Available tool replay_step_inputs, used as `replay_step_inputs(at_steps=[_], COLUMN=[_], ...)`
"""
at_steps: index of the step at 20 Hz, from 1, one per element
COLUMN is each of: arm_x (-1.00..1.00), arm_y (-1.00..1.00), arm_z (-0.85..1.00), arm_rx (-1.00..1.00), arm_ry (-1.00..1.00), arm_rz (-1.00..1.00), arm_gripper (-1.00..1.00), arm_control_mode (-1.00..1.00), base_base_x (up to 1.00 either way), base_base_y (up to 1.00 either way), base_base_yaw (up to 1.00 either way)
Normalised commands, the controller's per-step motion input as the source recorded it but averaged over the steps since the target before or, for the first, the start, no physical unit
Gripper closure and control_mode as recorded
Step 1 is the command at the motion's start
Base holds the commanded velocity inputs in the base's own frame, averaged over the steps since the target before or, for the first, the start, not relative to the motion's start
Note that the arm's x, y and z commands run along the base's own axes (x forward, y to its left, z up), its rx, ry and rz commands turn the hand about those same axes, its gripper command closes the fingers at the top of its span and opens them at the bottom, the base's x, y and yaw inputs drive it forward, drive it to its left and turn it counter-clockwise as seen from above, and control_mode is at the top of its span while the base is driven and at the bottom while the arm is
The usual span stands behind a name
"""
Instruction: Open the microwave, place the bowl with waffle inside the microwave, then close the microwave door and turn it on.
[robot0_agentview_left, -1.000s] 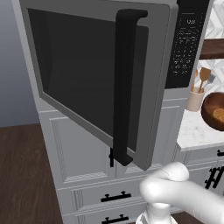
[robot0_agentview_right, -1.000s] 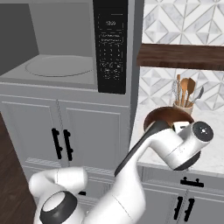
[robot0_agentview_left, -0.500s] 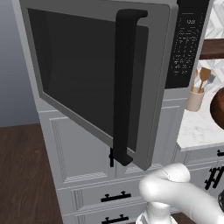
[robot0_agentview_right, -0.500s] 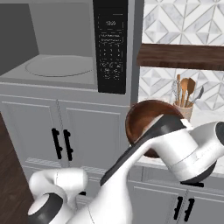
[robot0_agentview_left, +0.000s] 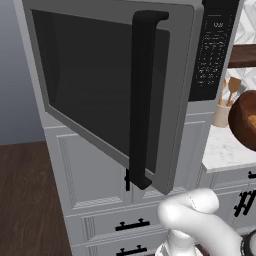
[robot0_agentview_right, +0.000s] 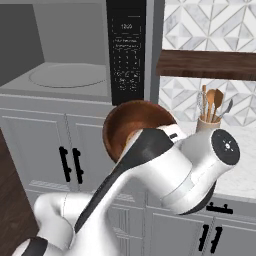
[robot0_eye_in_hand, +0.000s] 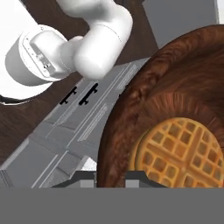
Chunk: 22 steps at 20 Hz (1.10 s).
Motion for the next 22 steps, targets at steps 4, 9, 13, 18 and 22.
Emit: replay_step_inputs(at_steps=[4, 9, 13, 18, 22], arm_x=[0.00, 0.00, 0.00, 0.13, 0.54], arm_y=[1.00, 1.00, 1.00, 0.91, 0.80], arm_z=[0.35, 0.52, 0.59, 0.58, 0.34], arm_rx=[0.00, -0.03, -0.01, 0.01, 0.04], arm_ry=[-0.25, -0.05, 0.03, 0.02, 0.00], arm_rz=[-0.05, 0.10, 0.31, 0.28, 0.01], arm_gripper=[1.00, 1.00, 1.00, 1.00, 1.00], arm_control_mode=[-1.00, -1.00, -1.00, -1.00, -1.00], base_base_x=[0.00, 0.00, 0.00, 0.00, 0.00], base_base_y=[0.00, 0.00, 0.00, 0.00, 0.00], base_base_yaw=[0.00, 0.00, 0.00, 0.00, 0.00])
